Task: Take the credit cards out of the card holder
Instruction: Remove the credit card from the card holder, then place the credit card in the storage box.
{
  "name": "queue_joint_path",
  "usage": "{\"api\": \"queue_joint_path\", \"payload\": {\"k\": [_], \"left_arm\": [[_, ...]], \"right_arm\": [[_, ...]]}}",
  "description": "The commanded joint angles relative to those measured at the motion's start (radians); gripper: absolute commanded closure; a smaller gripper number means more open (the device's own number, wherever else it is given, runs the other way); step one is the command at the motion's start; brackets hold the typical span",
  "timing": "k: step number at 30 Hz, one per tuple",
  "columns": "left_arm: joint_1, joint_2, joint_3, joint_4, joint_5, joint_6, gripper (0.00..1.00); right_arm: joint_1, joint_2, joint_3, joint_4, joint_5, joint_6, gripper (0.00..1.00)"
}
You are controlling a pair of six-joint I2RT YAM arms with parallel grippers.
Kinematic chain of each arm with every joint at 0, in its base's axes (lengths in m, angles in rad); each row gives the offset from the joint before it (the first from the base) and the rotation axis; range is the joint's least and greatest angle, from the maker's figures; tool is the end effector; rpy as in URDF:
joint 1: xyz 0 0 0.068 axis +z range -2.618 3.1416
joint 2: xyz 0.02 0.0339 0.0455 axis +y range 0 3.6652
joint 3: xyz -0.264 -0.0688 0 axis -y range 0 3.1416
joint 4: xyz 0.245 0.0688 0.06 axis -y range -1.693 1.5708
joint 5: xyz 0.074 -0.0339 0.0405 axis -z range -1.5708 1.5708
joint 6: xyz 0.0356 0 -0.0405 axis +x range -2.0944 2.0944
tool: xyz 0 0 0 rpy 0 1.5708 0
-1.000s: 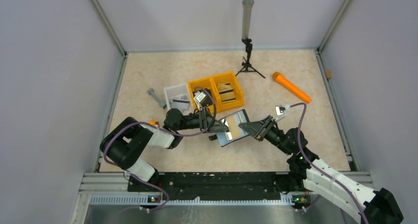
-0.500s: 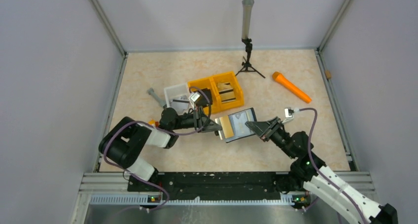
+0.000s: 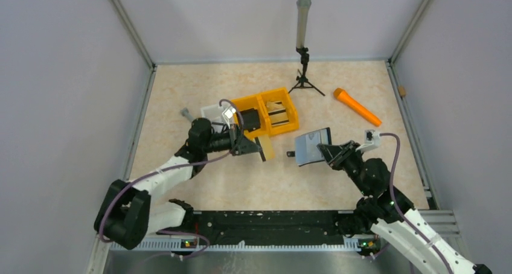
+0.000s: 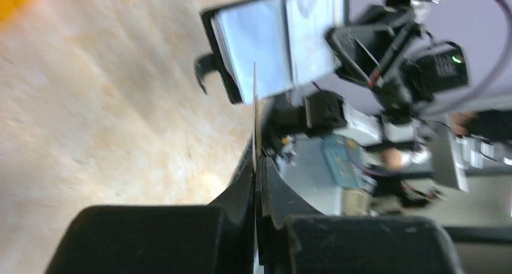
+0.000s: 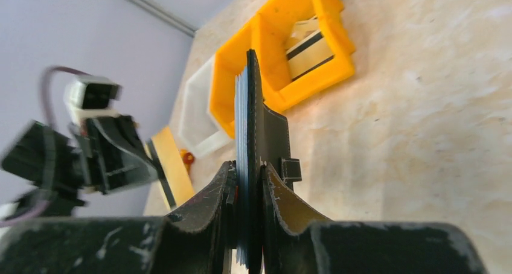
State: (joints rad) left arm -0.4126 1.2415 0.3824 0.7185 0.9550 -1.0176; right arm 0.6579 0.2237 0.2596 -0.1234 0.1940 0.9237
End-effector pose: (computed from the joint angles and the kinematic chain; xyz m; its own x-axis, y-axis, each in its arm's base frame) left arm 0.2024 -0.1203 0.2037 -0.8945 -0.1449 -0.4229 0.4015 0.1555 -0.9026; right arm 0.0942 0.0641 0.2313 -0.3991 0.6809 -0.6140 -0.2149 0.5815 0.7846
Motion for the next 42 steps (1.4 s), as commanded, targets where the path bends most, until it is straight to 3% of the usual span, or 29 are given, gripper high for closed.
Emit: {"api": "queue_joint_path", "payload": {"k": [1, 6, 12, 16, 22, 25, 31, 42], "left_arm": [[-0.073, -0.131, 0.313, -0.849, -0.478, 0.507, 1.0], [-0.28, 0.037, 0.736, -1.248, -1.034, 0.695, 1.0], [-0.438, 0.423, 1.226, -1.561, -1.521, 0.86, 1.0], [-0.483, 0.659, 1.497, -1.644, -1.759, 1.017, 1.0], [-0.494, 0.849, 1.608, -1.487, -1.917, 1.316, 1.0], [-0.494, 0.912, 1.66, -1.446, -1.912, 1.399, 1.0], [-0.494, 1.048, 1.766, -1.401, -1.927, 1.486, 1.0], [-0.491, 1.151, 1.786, -1.341, -1.874, 1.486, 1.0]], "right_arm": [[-0.006, 0.033, 0.161, -0.118, 0.119, -0.194, 1.0], [-0.006, 0.042, 0.209, -0.146, 0.161, -0.259, 1.0], [-0.006, 0.058, 0.248, -0.169, 0.173, -0.274, 1.0], [-0.006, 0.043, 0.254, -0.18, 0.185, -0.269, 1.0], [-0.006, -0.027, 0.261, -0.215, 0.22, -0.259, 1.0], [-0.006, -0.065, 0.259, -0.247, 0.25, -0.261, 1.0], [-0.006, -0.12, 0.262, -0.288, 0.303, -0.26, 1.0], [-0.006, -0.165, 0.284, -0.341, 0.393, -0.287, 1.0]]}}
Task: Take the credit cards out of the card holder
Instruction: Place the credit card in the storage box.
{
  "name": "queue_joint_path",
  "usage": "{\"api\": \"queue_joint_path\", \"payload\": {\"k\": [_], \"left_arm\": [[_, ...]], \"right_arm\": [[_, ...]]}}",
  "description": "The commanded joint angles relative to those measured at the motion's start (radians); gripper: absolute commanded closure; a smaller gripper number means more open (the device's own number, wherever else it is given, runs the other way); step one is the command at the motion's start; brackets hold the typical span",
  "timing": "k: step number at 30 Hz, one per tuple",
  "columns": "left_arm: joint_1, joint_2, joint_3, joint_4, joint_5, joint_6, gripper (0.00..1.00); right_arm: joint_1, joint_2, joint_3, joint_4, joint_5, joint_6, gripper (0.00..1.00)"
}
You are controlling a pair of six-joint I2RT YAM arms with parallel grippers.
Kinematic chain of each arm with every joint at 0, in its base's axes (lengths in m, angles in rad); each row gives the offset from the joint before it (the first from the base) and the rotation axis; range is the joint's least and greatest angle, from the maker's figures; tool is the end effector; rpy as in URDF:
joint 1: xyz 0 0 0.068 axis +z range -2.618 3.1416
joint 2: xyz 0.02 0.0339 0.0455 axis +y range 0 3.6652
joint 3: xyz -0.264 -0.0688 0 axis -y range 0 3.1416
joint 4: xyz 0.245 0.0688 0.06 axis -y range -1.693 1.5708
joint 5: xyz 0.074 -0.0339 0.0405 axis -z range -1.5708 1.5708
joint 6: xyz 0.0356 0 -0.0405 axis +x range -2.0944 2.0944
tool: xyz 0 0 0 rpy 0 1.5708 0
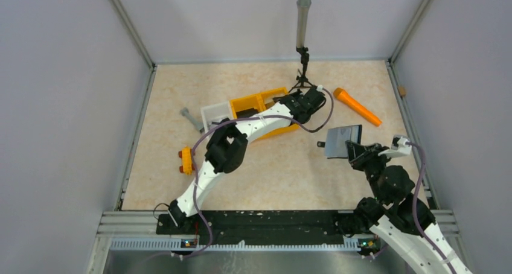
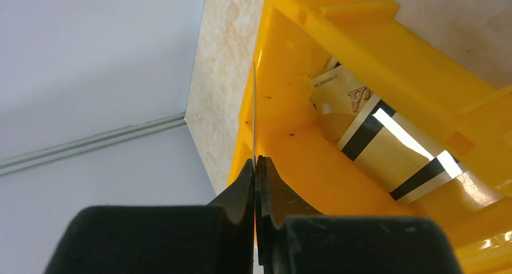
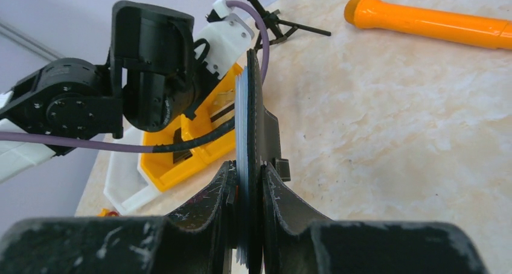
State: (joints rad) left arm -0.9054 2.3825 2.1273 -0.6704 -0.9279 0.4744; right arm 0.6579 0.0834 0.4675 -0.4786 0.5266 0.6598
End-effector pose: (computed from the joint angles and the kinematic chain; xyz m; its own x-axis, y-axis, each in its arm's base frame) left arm 0.3441 -0.3923 0.2152 -0.3591 0.9012 -0.2428 0.3805 0.3789 0.8436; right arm 0.0631 0.0261 0.2730 -0.1403 0.5613 -0.8157 -0.0591 0.8176 0.5728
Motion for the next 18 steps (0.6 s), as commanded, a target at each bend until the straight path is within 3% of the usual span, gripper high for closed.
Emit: {"api": "queue_joint_path", "payload": {"k": [1, 5, 8, 10, 11, 13, 18], "left_arm": [[0.001, 0.012, 0.042, 0.041, 0.024, -0.021, 1.0], [0.0, 0.021, 0.043, 0.015, 0.063, -0.068, 1.0], [-0.001, 0.036, 0.047, -0.01, 0.061, -0.081, 0.92], [0.0, 0.04, 0.052, -0.031, 0.072, -0.095, 0.78], [0.0, 0.039, 0.054, -0.043, 0.085, -0.102, 0.65], [0.0, 0.03, 0.065, -0.063, 0.109, -0.126, 0.49], [0.001, -0.05, 0.082, -0.11, 0.202, -0.199, 0.29]], "right_arm": [[-0.006, -0.033, 0.079, 0.005, 0.069, -0.022, 1.0], [-0.006, -0.069, 0.079, -0.014, 0.092, -0.027, 1.0], [-0.006, -0.071, 0.084, -0.025, 0.092, -0.016, 1.0], [-0.006, -0.07, 0.079, -0.026, 0.09, -0.008, 1.0], [-0.006, -0.07, 0.075, -0.024, 0.089, -0.005, 1.0], [-0.006, -0.071, 0.069, -0.014, 0.083, -0.004, 1.0], [-0.006, -0.058, 0.071, -0.012, 0.069, 0.002, 1.0]]}}
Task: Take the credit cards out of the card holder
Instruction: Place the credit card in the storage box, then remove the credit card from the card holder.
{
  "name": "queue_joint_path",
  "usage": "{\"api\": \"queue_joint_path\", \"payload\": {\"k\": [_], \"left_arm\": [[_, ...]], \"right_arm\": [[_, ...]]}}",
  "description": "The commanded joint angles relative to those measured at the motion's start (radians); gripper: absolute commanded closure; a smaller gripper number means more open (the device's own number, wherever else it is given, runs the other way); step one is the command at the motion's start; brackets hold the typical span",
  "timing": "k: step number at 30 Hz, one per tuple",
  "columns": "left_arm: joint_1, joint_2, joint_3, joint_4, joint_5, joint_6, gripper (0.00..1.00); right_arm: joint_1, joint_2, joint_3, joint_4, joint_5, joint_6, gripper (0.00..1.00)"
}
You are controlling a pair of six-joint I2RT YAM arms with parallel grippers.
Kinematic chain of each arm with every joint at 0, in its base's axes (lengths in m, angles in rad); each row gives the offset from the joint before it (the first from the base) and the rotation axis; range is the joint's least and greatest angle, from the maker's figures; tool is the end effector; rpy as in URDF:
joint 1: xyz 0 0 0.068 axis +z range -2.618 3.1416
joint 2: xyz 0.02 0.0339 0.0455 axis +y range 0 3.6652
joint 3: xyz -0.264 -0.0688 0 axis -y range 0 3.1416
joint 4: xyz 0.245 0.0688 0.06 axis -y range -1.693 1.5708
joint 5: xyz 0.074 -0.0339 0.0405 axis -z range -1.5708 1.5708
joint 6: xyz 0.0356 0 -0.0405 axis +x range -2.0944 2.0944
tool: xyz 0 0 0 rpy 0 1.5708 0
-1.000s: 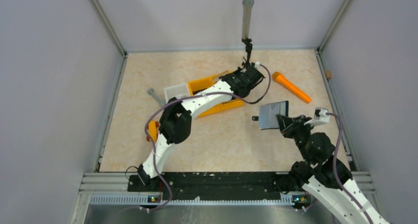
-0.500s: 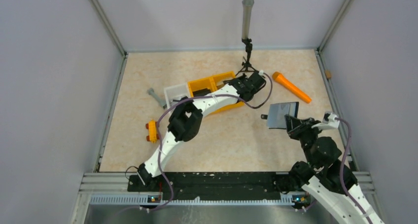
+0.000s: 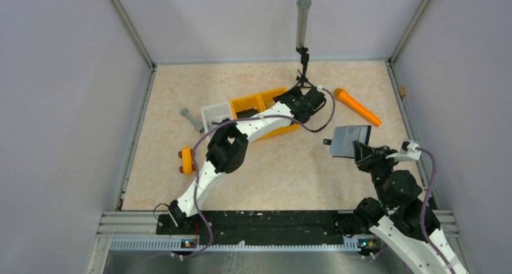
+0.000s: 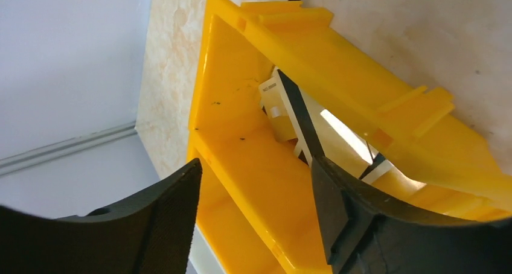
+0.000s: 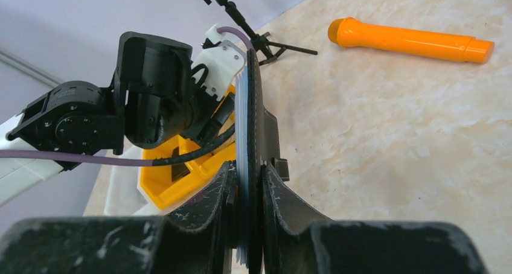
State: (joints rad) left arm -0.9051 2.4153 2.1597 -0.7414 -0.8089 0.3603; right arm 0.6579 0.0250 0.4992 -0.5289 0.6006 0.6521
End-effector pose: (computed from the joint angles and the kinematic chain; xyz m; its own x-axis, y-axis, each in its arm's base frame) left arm 0.3433 -0.3955 0.2021 -0.3795 0.8773 -0.2937 0.4639 0.4551 0.7600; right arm 0.0518 0.0146 0.2797 -0.0695 0.5790 -0.8124 -0.0198 0.8134 0.5814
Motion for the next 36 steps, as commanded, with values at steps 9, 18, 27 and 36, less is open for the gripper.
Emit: {"api": "queue_joint_path", "payload": {"k": [9, 18, 27, 36], "left_arm": [[0.028, -0.382, -0.124, -0.032, 0.407, -0.293, 0.17], [0.157, -0.984, -0.901, 0.527, 1.017, -0.746, 0.28], [0.19, -1.264, -1.359, 0.841, 1.231, -1.006, 0.21], [0.288, -1.404, -1.681, 1.22, 1.342, -1.127, 0.01]], "right_arm": [[-0.006, 0.035, -0.004, 0.11, -0.169, 0.051, 1.0], [-0.006, 0.13, -0.12, 0.324, -0.393, 0.172, 1.0], [-0.006, 0.245, -0.278, 0.659, -0.546, 0.332, 1.0], [-0.006, 0.298, -0.353, 0.862, -0.634, 0.517, 1.0]]}}
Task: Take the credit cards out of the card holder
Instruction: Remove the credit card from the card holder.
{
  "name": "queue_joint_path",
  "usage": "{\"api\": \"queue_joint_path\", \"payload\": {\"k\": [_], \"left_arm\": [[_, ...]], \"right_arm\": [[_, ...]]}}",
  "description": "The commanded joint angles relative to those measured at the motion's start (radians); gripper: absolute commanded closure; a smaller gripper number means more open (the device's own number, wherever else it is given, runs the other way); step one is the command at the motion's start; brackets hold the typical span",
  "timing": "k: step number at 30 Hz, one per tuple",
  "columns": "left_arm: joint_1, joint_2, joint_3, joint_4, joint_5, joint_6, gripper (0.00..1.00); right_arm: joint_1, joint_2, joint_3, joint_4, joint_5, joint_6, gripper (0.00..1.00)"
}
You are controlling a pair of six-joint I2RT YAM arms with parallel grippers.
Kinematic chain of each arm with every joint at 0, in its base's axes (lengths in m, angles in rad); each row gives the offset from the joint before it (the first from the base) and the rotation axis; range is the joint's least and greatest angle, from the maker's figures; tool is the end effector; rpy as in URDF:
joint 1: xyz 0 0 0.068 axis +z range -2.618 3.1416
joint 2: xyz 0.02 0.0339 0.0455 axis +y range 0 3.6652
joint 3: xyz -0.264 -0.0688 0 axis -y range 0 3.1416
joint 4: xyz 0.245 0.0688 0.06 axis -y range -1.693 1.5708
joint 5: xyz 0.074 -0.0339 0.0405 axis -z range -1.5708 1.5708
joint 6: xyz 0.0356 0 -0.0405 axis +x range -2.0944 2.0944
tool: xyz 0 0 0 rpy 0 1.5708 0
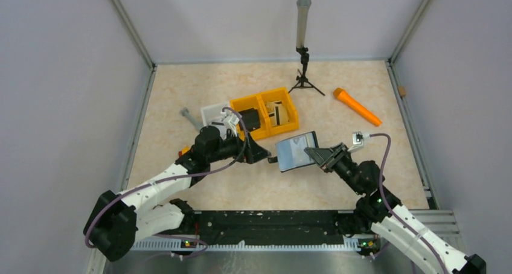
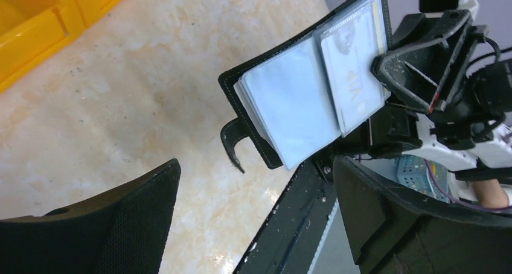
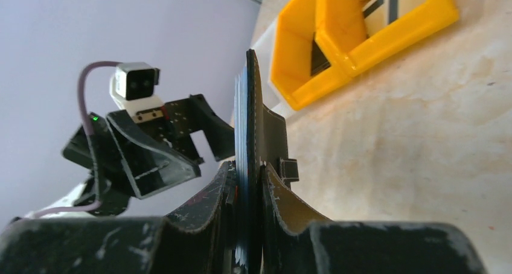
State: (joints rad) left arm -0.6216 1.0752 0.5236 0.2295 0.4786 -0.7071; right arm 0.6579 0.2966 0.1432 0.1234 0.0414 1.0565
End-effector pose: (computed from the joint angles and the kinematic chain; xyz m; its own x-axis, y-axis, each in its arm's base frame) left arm 0.1813 -0.1500 0.2350 -0.7622 -0.1634 -0.6264 0.4958 0.4750 -0.7271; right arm 0.1025 0.0773 0.2092 -0.5151 0.7013 -0.4928 -0.2638 0.4173 0.8696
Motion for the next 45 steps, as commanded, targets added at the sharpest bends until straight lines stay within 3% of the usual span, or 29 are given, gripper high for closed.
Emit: {"api": "queue_joint_path", "payload": {"k": [1, 5, 13, 20, 23, 29, 31, 34, 37, 45], "left_arm": [[0.009, -0.069, -0.058, 0.268, 0.055, -0.062, 0.01], [0.026, -0.061, -0.09, 0.389, 0.092, -0.118, 0.01], [0.029, 0.087, -0.062, 0.594, 0.249, -0.235, 0.01], [0.029, 0.146, -0.071, 0.628, 0.278, -0.249, 0.02], [0.027, 0.172, -0.067, 0.696, 0.331, -0.284, 0.2], [0.028, 0.243, -0.067, 0.849, 0.417, -0.351, 0.83], [0.029, 0.258, -0.066, 0.851, 0.423, -0.349, 1.0], [0.04, 0.26, -0.073, 0.85, 0.412, -0.35, 1.0], [0.055, 0.258, -0.076, 0.839, 0.405, -0.347, 1.0], [0.062, 0.277, -0.058, 0.883, 0.437, -0.397, 1.0]], "right_arm": [[-0.006, 0.041, 0.0, 0.229, -0.09, 0.134, 1.0], [-0.006, 0.1, -0.021, 0.346, -0.153, 0.198, 1.0], [-0.006, 0.144, -0.017, 0.418, -0.183, 0.229, 1.0], [-0.006, 0.142, -0.011, 0.429, -0.19, 0.228, 1.0], [-0.007, 0.144, -0.011, 0.43, -0.189, 0.227, 1.0], [-0.006, 0.158, 0.008, 0.418, -0.192, 0.188, 1.0], [-0.006, 0.167, 0.023, 0.404, -0.214, 0.169, 0.92], [-0.006, 0.162, 0.044, 0.371, -0.244, 0.119, 0.7], [-0.006, 0.126, 0.064, 0.303, -0.244, 0.072, 0.6], [-0.006, 0.107, 0.081, 0.212, -0.237, 0.04, 0.66]]}}
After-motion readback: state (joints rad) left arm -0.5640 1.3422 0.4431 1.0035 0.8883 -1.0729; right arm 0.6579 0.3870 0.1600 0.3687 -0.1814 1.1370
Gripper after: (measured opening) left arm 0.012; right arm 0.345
